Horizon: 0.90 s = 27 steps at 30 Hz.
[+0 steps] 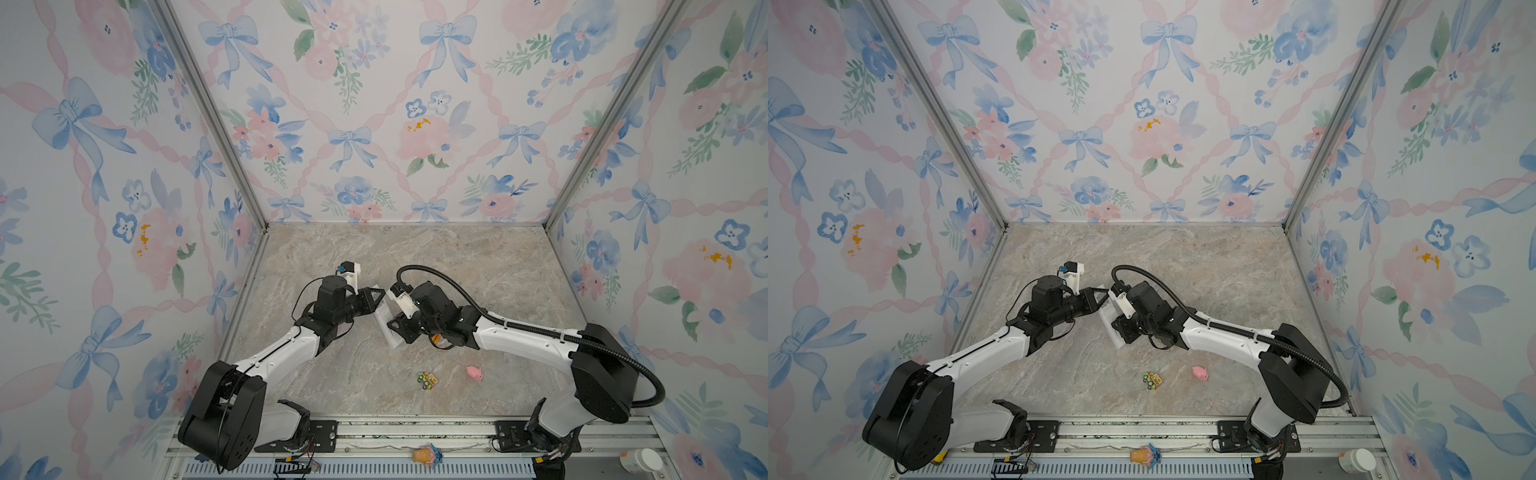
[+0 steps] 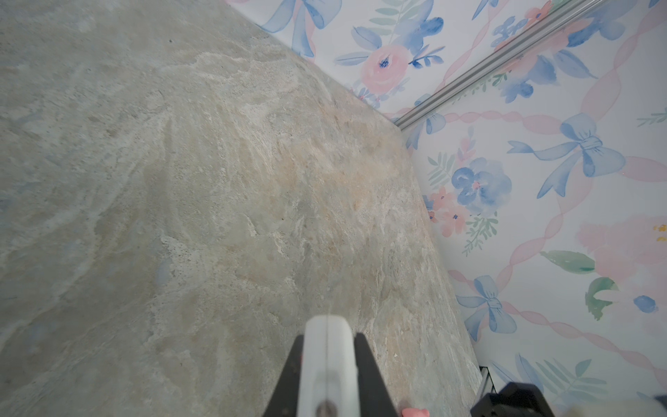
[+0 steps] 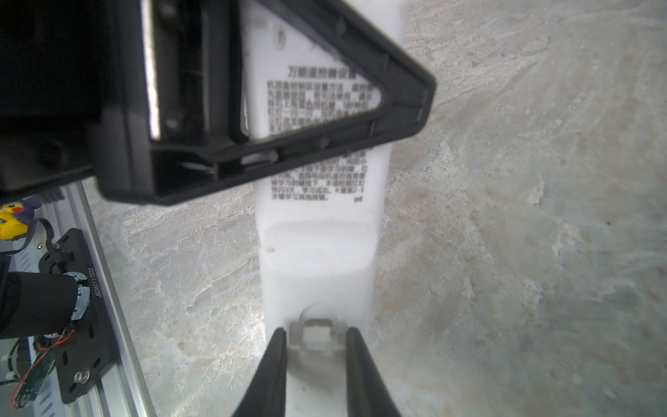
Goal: Load the batteries into the remote control
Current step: 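Pull the battery cover off the remote with the right gripper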
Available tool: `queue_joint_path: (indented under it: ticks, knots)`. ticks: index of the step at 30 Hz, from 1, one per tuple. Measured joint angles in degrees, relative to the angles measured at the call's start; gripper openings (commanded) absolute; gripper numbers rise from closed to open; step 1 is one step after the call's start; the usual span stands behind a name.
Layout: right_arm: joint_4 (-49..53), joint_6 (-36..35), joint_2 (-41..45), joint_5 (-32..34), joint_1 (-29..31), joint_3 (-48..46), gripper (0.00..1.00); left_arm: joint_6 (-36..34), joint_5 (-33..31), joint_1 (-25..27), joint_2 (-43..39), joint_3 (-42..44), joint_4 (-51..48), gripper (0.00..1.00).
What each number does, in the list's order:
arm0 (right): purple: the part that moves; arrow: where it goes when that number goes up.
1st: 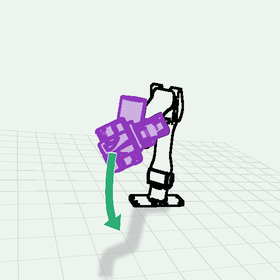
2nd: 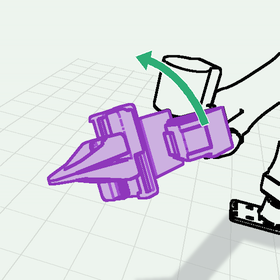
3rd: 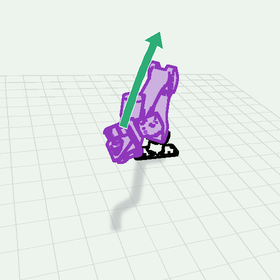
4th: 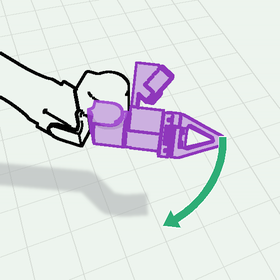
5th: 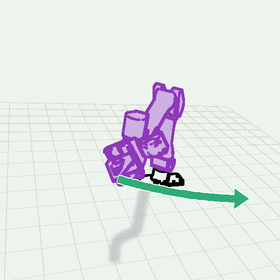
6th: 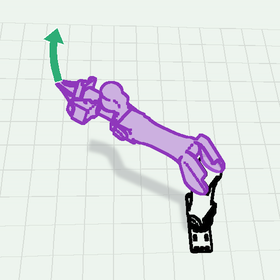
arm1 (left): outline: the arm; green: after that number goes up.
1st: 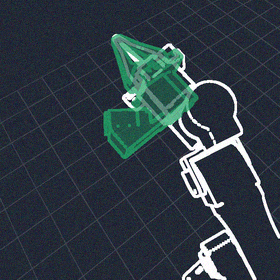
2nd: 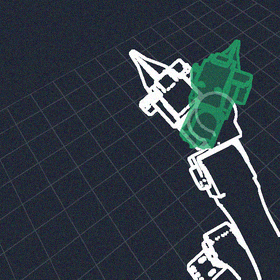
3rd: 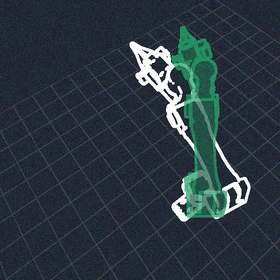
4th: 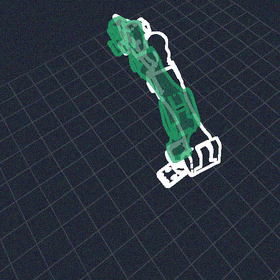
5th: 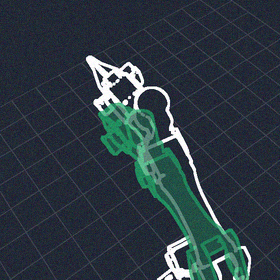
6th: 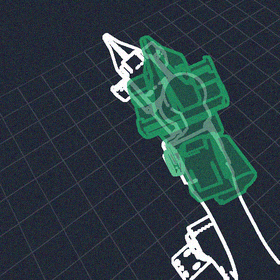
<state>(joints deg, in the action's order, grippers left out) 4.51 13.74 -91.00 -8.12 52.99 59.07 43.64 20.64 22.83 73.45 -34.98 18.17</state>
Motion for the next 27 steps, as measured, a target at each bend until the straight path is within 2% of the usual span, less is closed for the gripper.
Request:
queue_joint_path:
  ticks: [27]
  knots:
    - [-0.6,-2.9,0.7,1.3,1.5,1.5,0.21,-0.5,-1.7,0.0,0.7,2.9,0.1,0.0]
